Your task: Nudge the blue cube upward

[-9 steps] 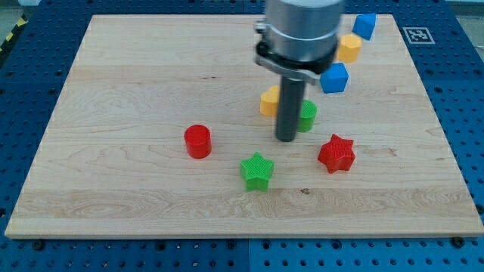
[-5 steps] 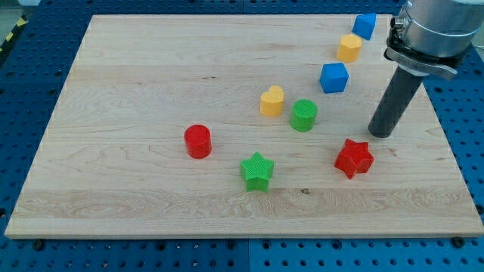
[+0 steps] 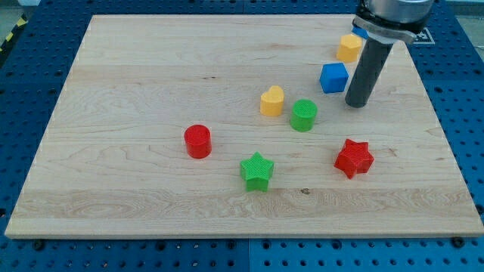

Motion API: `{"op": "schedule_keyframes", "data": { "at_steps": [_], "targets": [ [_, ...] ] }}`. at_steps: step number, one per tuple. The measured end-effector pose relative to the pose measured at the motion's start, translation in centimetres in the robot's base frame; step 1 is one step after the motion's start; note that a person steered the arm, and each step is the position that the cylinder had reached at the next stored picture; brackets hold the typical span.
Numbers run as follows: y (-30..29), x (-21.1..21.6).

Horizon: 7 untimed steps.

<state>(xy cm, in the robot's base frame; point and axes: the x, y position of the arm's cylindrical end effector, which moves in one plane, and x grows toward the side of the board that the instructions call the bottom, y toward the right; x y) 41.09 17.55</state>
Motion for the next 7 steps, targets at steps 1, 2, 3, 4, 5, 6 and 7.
{"op": "schedule_keyframes", "data": {
  "at_steps": [1, 2, 3, 4, 5, 6, 7],
  "targets": [
    [0.0, -2.1],
    [0.0, -2.8],
    [0.0, -2.9],
    [0.0, -2.9],
    [0.0, -2.9],
    [0.0, -2.9],
    [2.0, -2.9]
  ]
}}
